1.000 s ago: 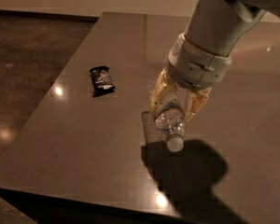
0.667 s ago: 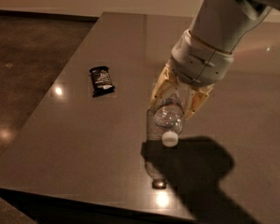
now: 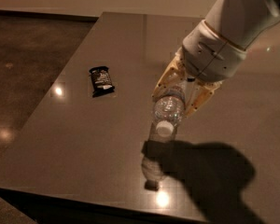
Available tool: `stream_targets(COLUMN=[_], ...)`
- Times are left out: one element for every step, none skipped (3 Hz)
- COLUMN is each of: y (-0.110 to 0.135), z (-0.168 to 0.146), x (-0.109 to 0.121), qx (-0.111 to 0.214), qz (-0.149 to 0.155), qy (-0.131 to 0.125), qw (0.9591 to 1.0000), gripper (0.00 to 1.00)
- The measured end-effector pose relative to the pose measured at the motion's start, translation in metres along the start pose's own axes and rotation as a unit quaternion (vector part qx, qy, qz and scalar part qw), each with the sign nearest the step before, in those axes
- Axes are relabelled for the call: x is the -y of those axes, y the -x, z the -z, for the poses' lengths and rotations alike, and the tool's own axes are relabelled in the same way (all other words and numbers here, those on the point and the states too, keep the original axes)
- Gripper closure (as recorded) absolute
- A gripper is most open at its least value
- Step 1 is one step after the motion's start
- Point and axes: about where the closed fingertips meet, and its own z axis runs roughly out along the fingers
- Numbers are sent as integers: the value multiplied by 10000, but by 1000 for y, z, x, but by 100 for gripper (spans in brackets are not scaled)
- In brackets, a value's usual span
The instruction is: Place water bottle upright
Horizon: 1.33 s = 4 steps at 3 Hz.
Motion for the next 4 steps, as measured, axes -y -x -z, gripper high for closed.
stream_targets(y=[6, 6, 3, -1], z=[9, 9, 14, 19], x=[5, 5, 18, 39], qx=[-56, -56, -350, -828], qz=[-248, -248, -364, -652], qy=[-231, -231, -308, -378], qw=[9994, 9994, 9983, 9937], gripper=[100, 100, 100, 100])
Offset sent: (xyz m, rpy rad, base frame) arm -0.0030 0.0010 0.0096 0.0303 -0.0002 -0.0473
